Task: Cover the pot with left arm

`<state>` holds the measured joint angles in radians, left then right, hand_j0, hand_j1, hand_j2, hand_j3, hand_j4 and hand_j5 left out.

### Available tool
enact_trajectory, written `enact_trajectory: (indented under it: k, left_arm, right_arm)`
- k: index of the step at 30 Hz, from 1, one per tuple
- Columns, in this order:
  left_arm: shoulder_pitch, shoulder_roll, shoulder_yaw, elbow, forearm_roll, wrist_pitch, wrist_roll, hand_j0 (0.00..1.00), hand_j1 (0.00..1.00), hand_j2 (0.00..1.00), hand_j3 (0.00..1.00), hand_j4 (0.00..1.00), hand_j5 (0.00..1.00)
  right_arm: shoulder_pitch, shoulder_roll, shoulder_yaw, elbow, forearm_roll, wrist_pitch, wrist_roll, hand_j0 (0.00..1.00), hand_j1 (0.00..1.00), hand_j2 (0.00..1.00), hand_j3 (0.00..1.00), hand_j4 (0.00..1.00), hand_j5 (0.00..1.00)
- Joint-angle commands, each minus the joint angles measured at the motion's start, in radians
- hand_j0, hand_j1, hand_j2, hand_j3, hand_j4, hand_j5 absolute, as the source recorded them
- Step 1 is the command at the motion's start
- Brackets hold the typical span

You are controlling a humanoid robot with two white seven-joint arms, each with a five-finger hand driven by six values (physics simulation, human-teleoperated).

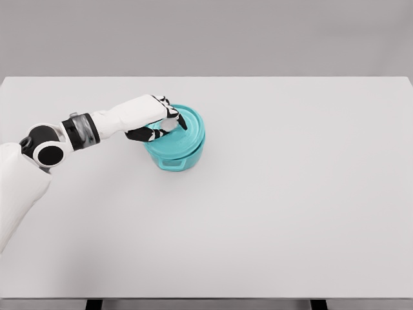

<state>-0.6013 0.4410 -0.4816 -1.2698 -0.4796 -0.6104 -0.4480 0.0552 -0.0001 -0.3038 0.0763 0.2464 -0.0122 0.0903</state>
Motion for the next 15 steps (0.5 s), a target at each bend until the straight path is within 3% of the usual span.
enact_trajectory:
  k: [1,6,15]
  left_arm:
    - [0.0,-0.001,-0.002,0.0,-0.005,0.0,-0.012,0.61,0.61,0.61,0.61,0.61,0.61]
    - [0.0,-0.001,-0.002,0.0,-0.005,0.0,-0.012,0.67,0.67,0.67,0.67,0.67,0.67]
    - [-0.002,-0.013,-0.002,0.0,-0.005,0.0,-0.012,0.68,0.68,0.68,0.68,0.68,0.68]
  right_arm:
    - [0.0,0.0,0.0,0.0,0.001,0.0,0.0,1.0,1.0,1.0,1.0,1.0,1.0]
    - [0.0,0.0,0.0,0.0,0.001,0.0,0.0,1.0,1.0,1.0,1.0,1.0,1.0]
    - [0.0,0.0,0.0,0.0,0.001,0.0,0.0,1.0,1.0,1.0,1.0,1.0,1.0]
